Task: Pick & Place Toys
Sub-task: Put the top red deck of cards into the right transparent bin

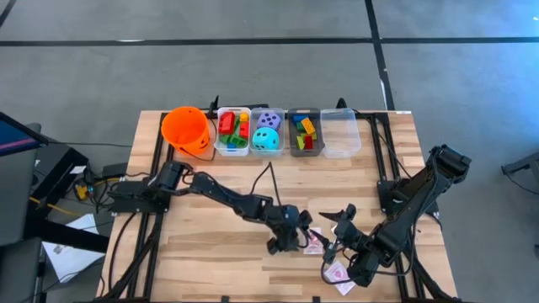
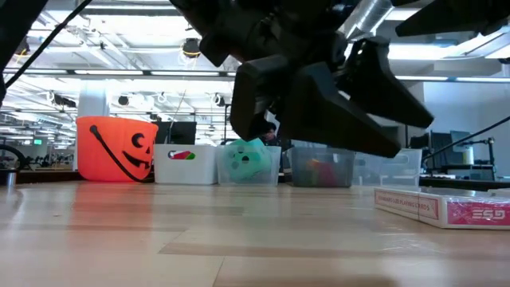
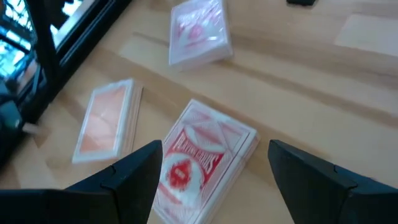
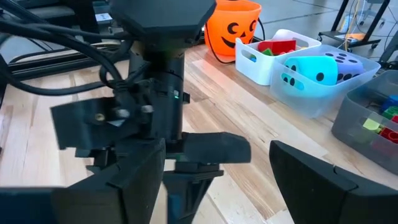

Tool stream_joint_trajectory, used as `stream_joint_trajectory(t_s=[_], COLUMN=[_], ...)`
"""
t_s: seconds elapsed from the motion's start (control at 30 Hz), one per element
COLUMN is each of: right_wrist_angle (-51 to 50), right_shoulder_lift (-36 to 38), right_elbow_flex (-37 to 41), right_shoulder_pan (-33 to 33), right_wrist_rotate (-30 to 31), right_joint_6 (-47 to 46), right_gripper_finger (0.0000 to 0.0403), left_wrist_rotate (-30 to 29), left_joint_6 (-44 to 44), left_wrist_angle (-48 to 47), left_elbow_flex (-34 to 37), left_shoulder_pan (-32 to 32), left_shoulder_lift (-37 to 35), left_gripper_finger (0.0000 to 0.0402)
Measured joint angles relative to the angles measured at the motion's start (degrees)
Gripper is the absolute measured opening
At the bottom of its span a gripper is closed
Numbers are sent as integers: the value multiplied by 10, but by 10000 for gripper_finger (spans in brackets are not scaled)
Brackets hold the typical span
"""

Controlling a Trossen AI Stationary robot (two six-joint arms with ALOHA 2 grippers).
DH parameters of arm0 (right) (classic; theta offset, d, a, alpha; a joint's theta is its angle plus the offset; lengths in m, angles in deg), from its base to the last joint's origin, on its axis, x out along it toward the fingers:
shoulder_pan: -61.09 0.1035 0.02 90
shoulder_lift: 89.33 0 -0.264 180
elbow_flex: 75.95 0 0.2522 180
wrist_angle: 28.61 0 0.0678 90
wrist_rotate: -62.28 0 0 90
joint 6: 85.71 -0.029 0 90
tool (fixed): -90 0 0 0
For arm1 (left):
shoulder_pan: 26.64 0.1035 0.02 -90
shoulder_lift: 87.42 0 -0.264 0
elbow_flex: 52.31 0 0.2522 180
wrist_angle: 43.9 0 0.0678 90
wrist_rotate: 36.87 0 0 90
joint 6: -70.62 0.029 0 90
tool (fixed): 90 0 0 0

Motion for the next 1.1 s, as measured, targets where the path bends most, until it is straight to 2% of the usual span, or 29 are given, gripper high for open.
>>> stream_joint_trajectory(t_s=[0.3, 0.53, 0.8, 0.97, 1.1], right_wrist_angle=[0, -4, -10, -14, -14], right_shoulder_lift=[0, 0, 0, 0, 0], right_elbow_flex=[0, 0, 0, 0, 0], right_shoulder_pan=[-8, -17, -19, -19, -19], right_wrist_rotate=[0, -14, -17, -24, -32], right_joint_6=[-6, -6, -7, -21, -28], right_gripper_finger=[281, 281, 281, 281, 282], left_wrist_rotate=[-41, -46, -64, -138, -165], left_joint_6=[-18, -58, -154, -230, -312], left_wrist_angle=[-10, -14, -83, -144, -175], left_elbow_flex=[-2, -3, -6, -7, -6], left_shoulder_pan=[3, 5, 33, 49, 61], left_shoulder_lift=[24, 48, 47, 42, 32], left_gripper_finger=[284, 284, 284, 285, 285])
